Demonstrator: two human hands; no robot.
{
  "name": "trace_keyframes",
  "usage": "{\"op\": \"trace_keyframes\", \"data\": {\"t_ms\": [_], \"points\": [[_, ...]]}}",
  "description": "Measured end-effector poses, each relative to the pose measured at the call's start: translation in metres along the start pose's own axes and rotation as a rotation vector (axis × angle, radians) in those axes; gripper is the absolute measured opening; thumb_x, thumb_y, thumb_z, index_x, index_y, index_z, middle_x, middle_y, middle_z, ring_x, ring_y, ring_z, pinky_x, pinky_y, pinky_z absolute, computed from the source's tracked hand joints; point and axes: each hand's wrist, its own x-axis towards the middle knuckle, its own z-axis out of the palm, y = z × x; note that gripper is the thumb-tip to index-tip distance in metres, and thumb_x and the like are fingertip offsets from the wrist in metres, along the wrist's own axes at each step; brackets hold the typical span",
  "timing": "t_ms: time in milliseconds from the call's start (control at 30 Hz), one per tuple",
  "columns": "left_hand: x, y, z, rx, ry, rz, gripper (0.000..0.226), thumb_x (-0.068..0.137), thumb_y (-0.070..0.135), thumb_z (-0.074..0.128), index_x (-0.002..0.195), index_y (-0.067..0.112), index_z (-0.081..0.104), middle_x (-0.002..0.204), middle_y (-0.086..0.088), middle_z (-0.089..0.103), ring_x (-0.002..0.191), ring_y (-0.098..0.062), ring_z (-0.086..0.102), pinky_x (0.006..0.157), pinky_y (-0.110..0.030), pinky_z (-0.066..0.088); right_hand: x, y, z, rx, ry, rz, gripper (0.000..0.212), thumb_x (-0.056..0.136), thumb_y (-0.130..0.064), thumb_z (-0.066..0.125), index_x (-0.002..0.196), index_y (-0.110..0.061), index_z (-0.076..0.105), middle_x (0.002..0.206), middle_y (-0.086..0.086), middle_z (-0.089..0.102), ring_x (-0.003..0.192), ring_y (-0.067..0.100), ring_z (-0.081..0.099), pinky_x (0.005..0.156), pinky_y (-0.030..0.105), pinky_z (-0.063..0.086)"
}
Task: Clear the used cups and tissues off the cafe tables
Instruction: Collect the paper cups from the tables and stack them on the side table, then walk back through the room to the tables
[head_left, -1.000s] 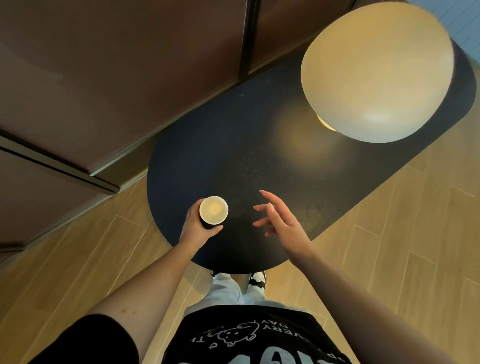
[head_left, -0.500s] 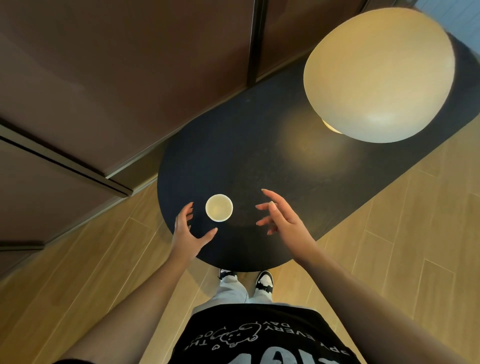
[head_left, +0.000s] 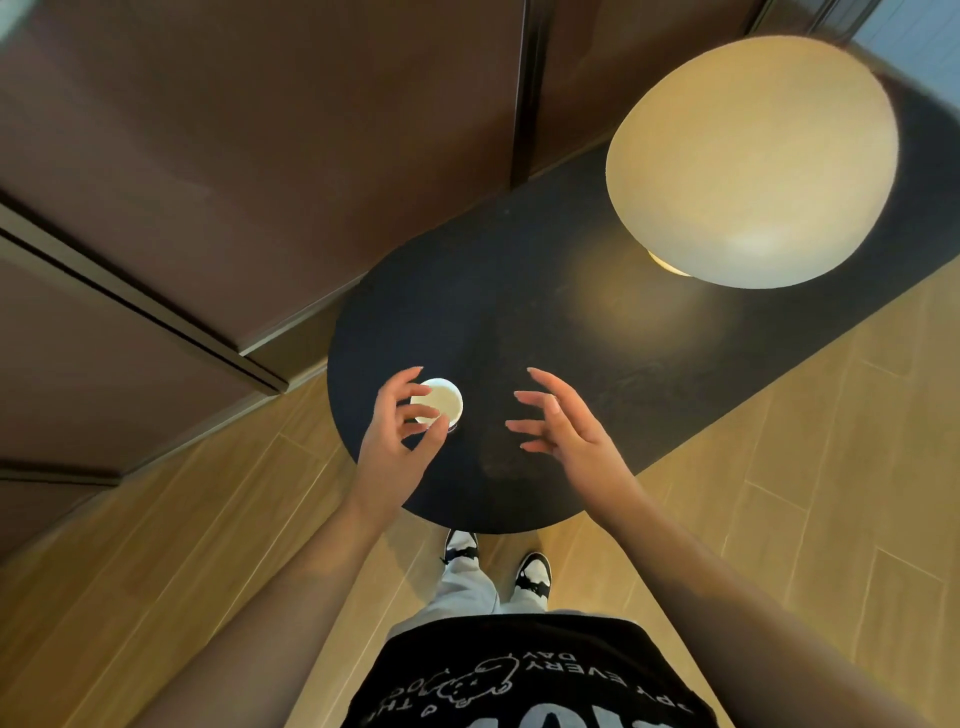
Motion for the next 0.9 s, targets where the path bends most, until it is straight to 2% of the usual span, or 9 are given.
{"op": "trace_keyframes", "data": {"t_ms": [100,233,367,467,533,633,767,833,900], "points": [[-0.007,0.018,0.005,-0.02,-0.013,0.037,0.057,0.083,0.048,0.07,0.133,0.053,0.041,0.133,0.013,0.058,0.118,-0.008,0.062,0.09,-0.013,0.053,-0.009,-0.001,-0.004,-0.004,-0.011,-0.026,0.032,0.097,-0.058,0.034,0.129,-0.059,0.042,0.13,-0.025,0.057,0.111,0.001,0.065,0.092,0.019,0.055],[-0.023,0.032,0.015,-0.051,-0.017,0.03,0.057,0.089,0.031,0.074,0.132,0.052,0.042,0.125,0.037,0.054,0.12,0.002,0.059,0.089,-0.009,0.051,-0.021,0.002,-0.012,-0.01,-0.029,-0.059,0.032,0.096,-0.062,0.035,0.127,-0.063,0.042,0.129,-0.028,0.057,0.112,0.001,0.065,0.092,0.02,0.055],[-0.046,0.037,0.024,-0.056,0.025,0.003,0.057,0.094,0.017,0.072,0.131,0.051,0.045,0.125,0.042,0.051,0.122,0.004,0.058,0.089,-0.009,0.05,-0.034,0.007,-0.023,-0.017,-0.065,-0.076,0.03,0.1,-0.059,0.034,0.129,-0.061,0.043,0.13,-0.026,0.058,0.113,0.004,0.065,0.092,0.02,0.055],[-0.065,0.037,0.027,-0.059,0.08,0.023,0.057,0.094,0.011,0.07,0.13,0.049,0.047,0.129,0.034,0.053,0.122,-0.005,0.061,0.096,-0.018,0.054,-0.038,0.01,-0.027,-0.001,-0.11,-0.076,0.033,0.104,-0.052,0.034,0.135,-0.051,0.044,0.132,-0.022,0.059,0.113,0.007,0.066,0.094,0.022,0.055],[-0.077,0.037,0.024,-0.053,0.114,0.017,0.064,0.094,0.008,0.07,0.129,0.055,0.045,0.133,0.023,0.055,0.122,-0.005,0.061,0.096,-0.018,0.054,-0.04,0.011,-0.023,0.009,-0.139,-0.071,0.035,0.102,-0.051,0.036,0.136,-0.047,0.045,0.134,-0.017,0.059,0.113,0.01,0.067,0.095,0.025,0.055],[-0.096,0.038,0.013,-0.057,0.167,0.008,0.066,0.094,0.01,0.069,0.13,0.059,0.044,0.131,0.022,0.057,0.122,-0.006,0.061,0.094,-0.015,0.052,-0.043,0.01,-0.01,-0.012,-0.183,-0.068,0.03,0.104,-0.047,0.037,0.132,-0.05,0.046,0.131,-0.017,0.061,0.111,0.011,0.068,0.096,0.029,0.056],[-0.13,0.032,-0.002,-0.106,0.223,0.007,0.056,0.096,0.007,0.068,0.142,0.03,0.045,0.137,0.003,0.057,0.123,-0.017,0.061,0.098,-0.022,0.053,-0.054,0.008,0.013,-0.062,-0.3,-0.083,0.028,0.106,-0.047,0.035,0.122,-0.067,0.047,0.124,-0.029,0.061,0.112,0.01,0.067,0.09,0.019,0.055],[-0.147,0.029,-0.01,-0.111,0.262,0.004,0.053,0.096,0.003,0.067,0.143,0.019,0.046,0.138,-0.003,0.057,0.122,-0.017,0.062,0.098,-0.022,0.052,-0.06,0.007,0.024,-0.083,-0.339,-0.098,0.031,0.108,-0.043,0.033,0.127,-0.063,0.048,0.126,-0.026,0.062,0.113,0.012,0.067,0.09,0.021,0.055],[-0.164,0.026,-0.017,-0.114,0.303,-0.01,0.049,0.097,0.003,0.067,0.141,0.017,0.049,0.137,-0.002,0.059,0.122,-0.013,0.062,0.095,-0.018,0.051,-0.068,0.007,0.035,-0.095,-0.386,-0.12,0.033,0.109,-0.041,0.032,0.137,-0.05,0.047,0.128,-0.022,0.062,0.113,0.015,0.067,0.091,0.023,0.055]]}}
